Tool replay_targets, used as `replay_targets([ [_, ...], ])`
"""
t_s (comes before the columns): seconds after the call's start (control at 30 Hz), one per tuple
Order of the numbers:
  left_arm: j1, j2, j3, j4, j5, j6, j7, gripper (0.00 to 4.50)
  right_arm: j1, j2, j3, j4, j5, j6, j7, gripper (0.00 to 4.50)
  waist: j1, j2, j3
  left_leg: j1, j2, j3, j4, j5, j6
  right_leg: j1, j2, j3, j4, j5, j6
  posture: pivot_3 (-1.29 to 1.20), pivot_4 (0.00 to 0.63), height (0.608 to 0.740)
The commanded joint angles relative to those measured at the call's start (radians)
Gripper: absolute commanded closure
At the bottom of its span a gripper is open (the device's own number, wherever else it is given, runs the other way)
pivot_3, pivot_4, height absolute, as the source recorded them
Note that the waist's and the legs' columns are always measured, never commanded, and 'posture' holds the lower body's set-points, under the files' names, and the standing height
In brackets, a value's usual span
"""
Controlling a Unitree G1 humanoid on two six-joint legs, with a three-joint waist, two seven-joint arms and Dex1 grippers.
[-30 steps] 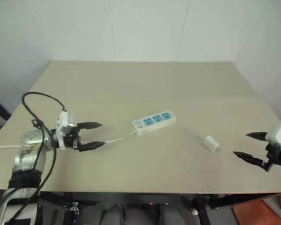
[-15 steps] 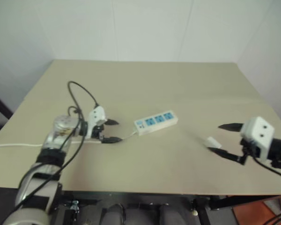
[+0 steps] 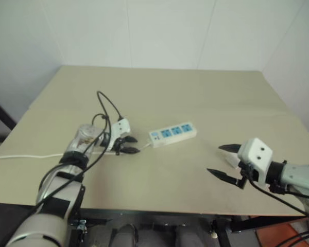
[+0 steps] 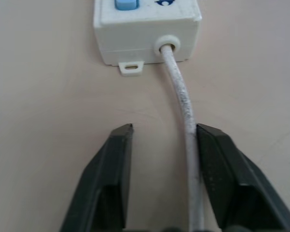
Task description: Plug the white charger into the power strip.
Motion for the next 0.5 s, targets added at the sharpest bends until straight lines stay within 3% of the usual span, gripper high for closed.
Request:
replay_targets([
  [0.03, 0.02, 0.006, -0.021, 0.031, 0.032, 0.022, -0.031, 3.4, -0.007, -0.004, -0.013, -0.022, -0.005, 0.001, -0.015, 0.0, -0.002, 0.0, -0.001, 0.001, 0.0, 0.0, 0.0, 0.0, 0.0, 0.0, 0.0, 0.0, 0.0, 0.0, 0.0, 0.0, 0.15, 0.74],
  [0.13, 0.032, 0.015, -0.011, 0.007, 0.012, 0.018, -0.083, 4.39, -0.014, -0.001, 0.003, -0.015, -0.012, -0.002, -0.021, 0.0, -0.002, 0.0, -0.002, 0.001, 0.0, 0.0, 0.0, 0.0, 0.0, 0.0, 0.0, 0.0, 0.0, 0.0, 0.0, 0.0, 0.15, 0.74],
  [0.33, 0.117, 0.05, 0.046, -0.176, -0.061, 0.092, -0.131, 4.45, -0.029, 0.006, 0.024, -0.014, -0.014, -0.013, -0.023, 0.0, -0.007, 0.0, -0.002, -0.001, 0.001, 0.0, -0.001, 0.0, 0.0, -0.002, 0.0, 0.0, 0.0, 0.0, -0.001, 0.0, 0.15, 0.74],
  [0.5, 0.338, 0.151, 0.12, -0.645, -0.194, 0.35, -0.129, 4.45, -0.041, 0.017, 0.05, 0.002, -0.032, -0.026, -0.026, 0.0, -0.022, 0.0, -0.002, -0.001, 0.002, 0.0, -0.001, 0.0, 0.0, -0.002, 0.0, 0.0, 0.0, 0.0, -0.001, 0.0, 0.15, 0.74],
])
